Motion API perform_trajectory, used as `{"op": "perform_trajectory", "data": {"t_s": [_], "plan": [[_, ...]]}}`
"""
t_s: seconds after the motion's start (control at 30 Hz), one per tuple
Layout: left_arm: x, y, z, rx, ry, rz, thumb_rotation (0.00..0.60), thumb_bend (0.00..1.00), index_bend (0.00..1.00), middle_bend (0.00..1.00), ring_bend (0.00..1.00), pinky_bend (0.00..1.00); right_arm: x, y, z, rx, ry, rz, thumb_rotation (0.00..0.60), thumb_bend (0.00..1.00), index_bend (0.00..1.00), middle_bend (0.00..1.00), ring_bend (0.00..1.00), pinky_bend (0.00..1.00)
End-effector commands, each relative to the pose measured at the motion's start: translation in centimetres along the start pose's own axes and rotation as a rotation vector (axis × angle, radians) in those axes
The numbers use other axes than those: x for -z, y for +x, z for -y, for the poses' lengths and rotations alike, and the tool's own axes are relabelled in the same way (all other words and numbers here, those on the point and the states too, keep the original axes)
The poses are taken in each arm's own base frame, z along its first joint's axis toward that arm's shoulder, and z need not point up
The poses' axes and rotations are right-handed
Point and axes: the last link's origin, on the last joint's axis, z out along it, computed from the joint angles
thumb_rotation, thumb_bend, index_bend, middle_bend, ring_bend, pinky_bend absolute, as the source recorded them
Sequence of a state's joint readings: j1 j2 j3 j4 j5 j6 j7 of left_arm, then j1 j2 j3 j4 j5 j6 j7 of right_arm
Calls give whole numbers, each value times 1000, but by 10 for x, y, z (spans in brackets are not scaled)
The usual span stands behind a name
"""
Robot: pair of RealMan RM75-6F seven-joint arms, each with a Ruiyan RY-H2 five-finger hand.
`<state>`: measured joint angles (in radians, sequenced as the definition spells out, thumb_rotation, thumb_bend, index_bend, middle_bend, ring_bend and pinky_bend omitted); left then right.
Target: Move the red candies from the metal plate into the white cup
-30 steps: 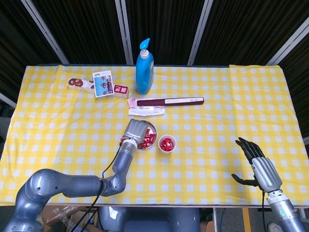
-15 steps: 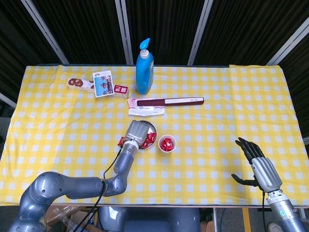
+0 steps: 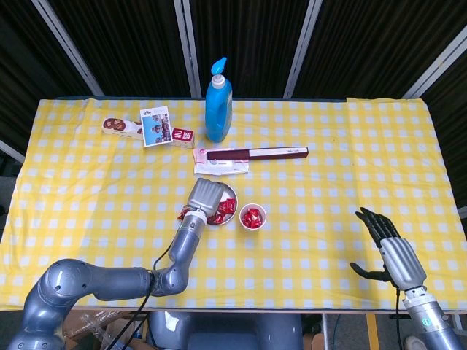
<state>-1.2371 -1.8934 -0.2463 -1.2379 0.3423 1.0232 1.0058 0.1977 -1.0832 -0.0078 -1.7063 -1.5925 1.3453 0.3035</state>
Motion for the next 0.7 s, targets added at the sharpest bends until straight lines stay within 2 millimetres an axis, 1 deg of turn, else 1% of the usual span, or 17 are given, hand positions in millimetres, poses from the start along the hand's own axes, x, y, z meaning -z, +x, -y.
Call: {"op": "perform_trajectory", "data": {"t_s": [0.03, 0.3, 0.7], "plan": [[1, 1, 1, 1, 1, -3, 600, 433, 577, 687, 872, 926, 0, 0, 0, 1, 0, 0, 600, 277, 0, 0, 0, 0], [2, 5, 2, 14, 0, -19, 600, 434, 585, 697, 874, 926, 0, 0, 0, 1, -1, 0, 600, 277, 0, 0, 0, 0], [4, 19, 3, 62, -12, -74, 600, 437, 592, 713, 874, 926, 0, 0, 0, 1, -1, -2, 600, 277, 0, 0, 0, 0]]}}
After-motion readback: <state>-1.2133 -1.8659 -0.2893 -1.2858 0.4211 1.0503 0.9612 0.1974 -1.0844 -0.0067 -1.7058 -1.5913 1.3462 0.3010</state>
